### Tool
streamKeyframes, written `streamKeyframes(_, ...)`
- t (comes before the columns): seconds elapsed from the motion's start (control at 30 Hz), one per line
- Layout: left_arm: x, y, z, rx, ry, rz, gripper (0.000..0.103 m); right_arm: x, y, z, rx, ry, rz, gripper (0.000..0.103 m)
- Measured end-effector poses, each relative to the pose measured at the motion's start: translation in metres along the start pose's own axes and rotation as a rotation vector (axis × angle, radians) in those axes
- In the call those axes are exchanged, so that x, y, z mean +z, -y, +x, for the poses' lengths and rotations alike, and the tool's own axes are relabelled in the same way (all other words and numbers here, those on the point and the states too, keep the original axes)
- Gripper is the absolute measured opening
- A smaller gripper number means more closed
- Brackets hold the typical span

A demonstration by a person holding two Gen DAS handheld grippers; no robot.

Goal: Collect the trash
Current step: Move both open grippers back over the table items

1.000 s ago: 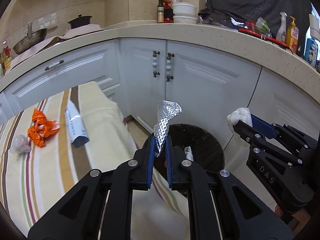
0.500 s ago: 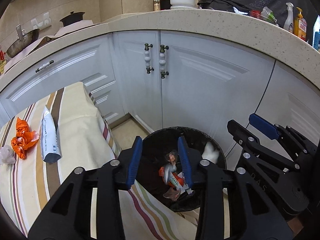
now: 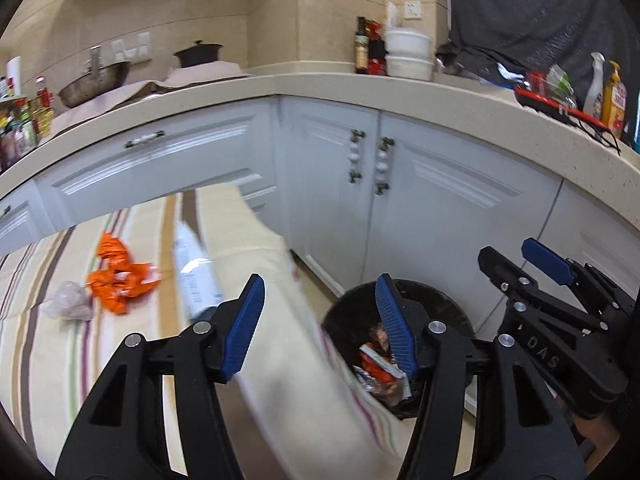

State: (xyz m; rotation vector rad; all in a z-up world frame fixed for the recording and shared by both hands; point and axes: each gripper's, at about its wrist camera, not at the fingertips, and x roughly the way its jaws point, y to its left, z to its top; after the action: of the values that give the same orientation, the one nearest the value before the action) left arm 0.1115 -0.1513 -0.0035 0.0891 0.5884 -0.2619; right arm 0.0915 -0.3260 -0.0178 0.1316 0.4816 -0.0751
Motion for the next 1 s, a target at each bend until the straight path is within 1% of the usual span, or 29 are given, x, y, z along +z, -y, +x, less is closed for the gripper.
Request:
streamKeyframes(0.07,-0.002,-0.022,-0.011,0.034,0.015,-0.026,0.06,0.002,-0.014,-0.002,0.02,0.007,-0.014,0.056)
streamKeyframes(0.27,-0.012,-0.088,-0.04,0.15,0.039,-0.098,0.063,0.003,-0.063,-0.004,0.088,0.008,-0.068,0.058)
streamKeyframes(0.37,-0.017,-0.12,-0.049,0.206,0.041,-0.139,0.063,0.003,-0.088,-0.003,0.122,0.003,-0.1,0.058)
streamKeyframes(0.5,-0.025,-0.155,-0.059,0.257,0.029,-0.18,0.063,0.004,-0.117,-0.002,0.16,-0.002,-0.138,0.058)
streamKeyframes(0.7,-0.031,-0.192,-0.067,0.321,0.021,-0.207,0.063,0.002,-0.151,0.005,0.204,-0.028,-0.176,0.059)
streamKeyframes(0.8,-0.034,-0.207,-0.068,0.341,0.017,-0.23,0.068,0.0,-0.167,0.014,0.221,-0.049,-0.198,0.059)
streamKeyframes(1.0,-0.037,-0.229,-0.059,0.36,-0.012,-0.253,0.068,0.0,-0.188,0.033,0.241,-0.086,-0.227,0.059)
